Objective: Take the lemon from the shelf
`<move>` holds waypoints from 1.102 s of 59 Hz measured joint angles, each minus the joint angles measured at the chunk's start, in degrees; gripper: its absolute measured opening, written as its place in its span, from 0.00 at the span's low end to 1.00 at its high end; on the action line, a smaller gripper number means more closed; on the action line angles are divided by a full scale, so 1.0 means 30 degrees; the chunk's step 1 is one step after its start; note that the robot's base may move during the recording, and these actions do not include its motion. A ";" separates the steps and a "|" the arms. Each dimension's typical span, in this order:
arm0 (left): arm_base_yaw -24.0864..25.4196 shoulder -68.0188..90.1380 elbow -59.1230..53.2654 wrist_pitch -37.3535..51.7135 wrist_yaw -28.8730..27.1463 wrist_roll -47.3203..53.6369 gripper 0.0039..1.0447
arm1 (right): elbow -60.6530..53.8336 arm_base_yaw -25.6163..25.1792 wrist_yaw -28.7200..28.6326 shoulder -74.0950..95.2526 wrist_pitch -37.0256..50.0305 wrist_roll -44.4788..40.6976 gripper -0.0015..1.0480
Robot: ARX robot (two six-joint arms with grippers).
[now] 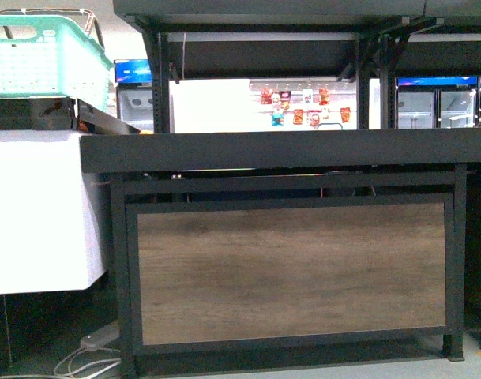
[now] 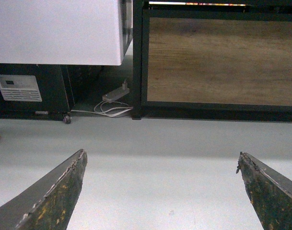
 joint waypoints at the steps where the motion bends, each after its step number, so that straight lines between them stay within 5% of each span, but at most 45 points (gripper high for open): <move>1: 0.0000 0.0000 0.0000 0.0000 0.0000 0.0000 0.93 | 0.0000 0.0000 0.0000 0.0000 0.0000 0.0000 0.93; 65: 0.0000 0.0000 0.0000 0.0000 0.0000 0.0000 0.93 | 0.0000 0.0000 0.0000 0.0000 0.0000 0.0007 0.93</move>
